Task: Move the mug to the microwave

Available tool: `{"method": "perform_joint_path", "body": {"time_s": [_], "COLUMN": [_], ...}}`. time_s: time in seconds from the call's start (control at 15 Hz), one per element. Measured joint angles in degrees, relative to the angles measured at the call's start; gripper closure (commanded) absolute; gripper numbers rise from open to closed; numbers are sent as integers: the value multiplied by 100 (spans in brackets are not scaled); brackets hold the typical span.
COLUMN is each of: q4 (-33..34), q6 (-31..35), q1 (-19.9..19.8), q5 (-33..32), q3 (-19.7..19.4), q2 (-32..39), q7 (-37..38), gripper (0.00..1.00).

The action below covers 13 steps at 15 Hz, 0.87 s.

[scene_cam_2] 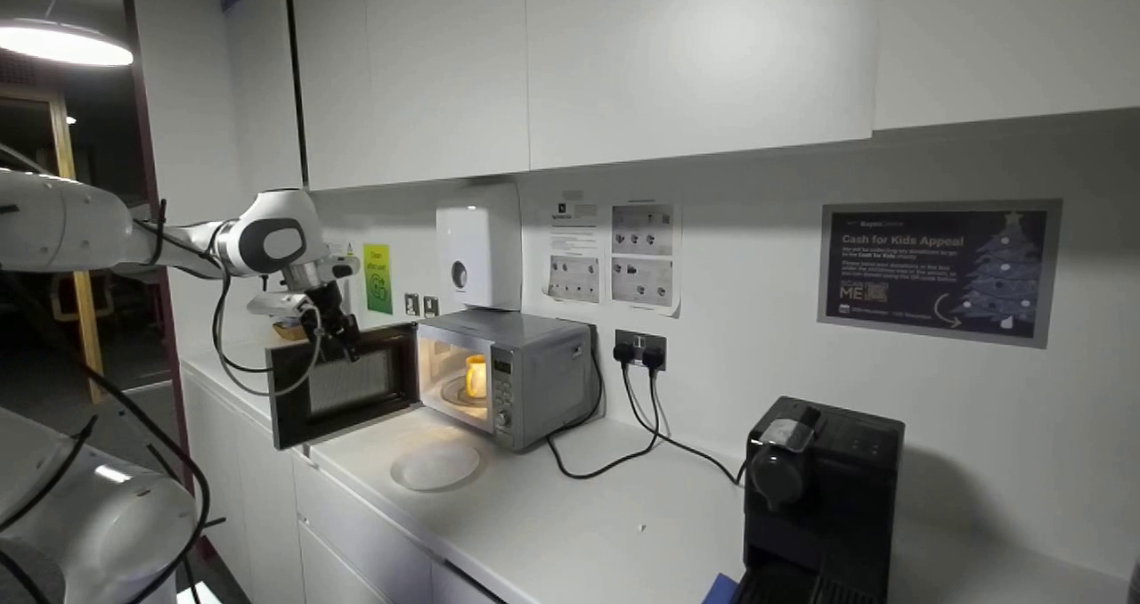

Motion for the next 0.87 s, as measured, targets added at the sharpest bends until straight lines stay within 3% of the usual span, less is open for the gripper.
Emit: {"method": "perform_joint_path", "body": {"time_s": [0.33,0.87], "q4": [-212,-295], "q6": [-2,-3], "q1": [-6,-73], "q5": [58,160], "q3": [-131,-295], "q2": [-597,-665], "q7": [-51,-256], "gripper": [0,0]}}
